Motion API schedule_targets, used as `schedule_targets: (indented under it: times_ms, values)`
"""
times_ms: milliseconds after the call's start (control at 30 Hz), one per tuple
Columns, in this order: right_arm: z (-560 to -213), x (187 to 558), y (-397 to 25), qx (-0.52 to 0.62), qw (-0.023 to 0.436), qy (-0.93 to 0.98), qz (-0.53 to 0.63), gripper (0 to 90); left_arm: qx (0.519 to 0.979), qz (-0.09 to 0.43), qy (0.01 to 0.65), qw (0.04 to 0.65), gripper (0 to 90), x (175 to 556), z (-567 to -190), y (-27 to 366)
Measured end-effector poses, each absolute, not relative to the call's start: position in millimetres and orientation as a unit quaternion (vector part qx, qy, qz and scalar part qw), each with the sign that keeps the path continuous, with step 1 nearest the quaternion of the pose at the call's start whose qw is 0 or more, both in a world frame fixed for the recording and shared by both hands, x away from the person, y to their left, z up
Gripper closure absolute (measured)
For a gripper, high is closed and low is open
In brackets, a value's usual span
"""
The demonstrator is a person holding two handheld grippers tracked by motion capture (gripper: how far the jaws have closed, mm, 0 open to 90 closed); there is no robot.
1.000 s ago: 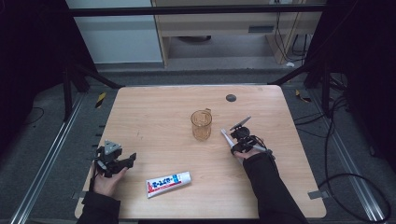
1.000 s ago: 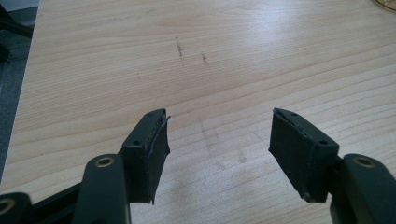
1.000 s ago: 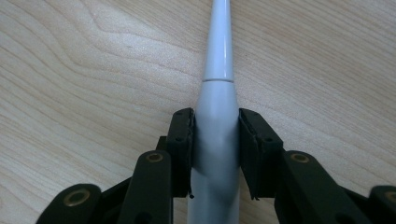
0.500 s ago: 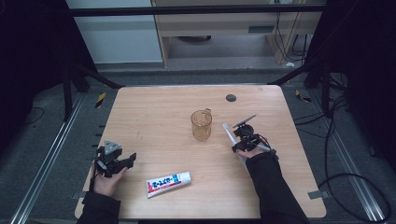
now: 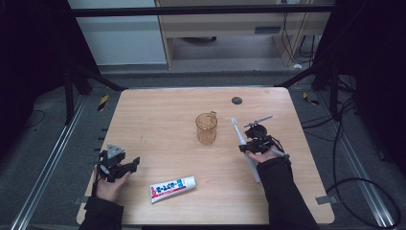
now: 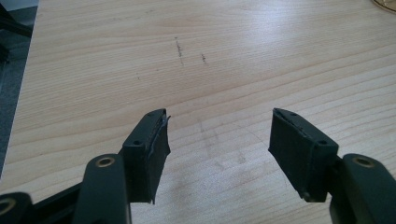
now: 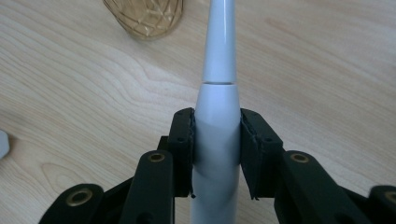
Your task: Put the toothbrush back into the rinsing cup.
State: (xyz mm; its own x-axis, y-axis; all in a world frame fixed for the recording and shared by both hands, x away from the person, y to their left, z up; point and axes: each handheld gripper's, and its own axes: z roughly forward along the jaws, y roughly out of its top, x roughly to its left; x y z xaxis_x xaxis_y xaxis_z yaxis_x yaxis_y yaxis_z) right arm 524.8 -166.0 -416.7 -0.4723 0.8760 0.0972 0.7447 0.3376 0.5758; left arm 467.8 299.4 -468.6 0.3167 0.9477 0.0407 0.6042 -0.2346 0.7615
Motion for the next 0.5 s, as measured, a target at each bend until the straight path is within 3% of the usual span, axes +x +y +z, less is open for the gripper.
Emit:
schedule_targets:
  times_ms: [500]
  values:
    - [-387,513,-176,0.498,0.187,0.742,0.408,67.4,0.74,0.262,0.522,0.334,36.9,467,-469,299]
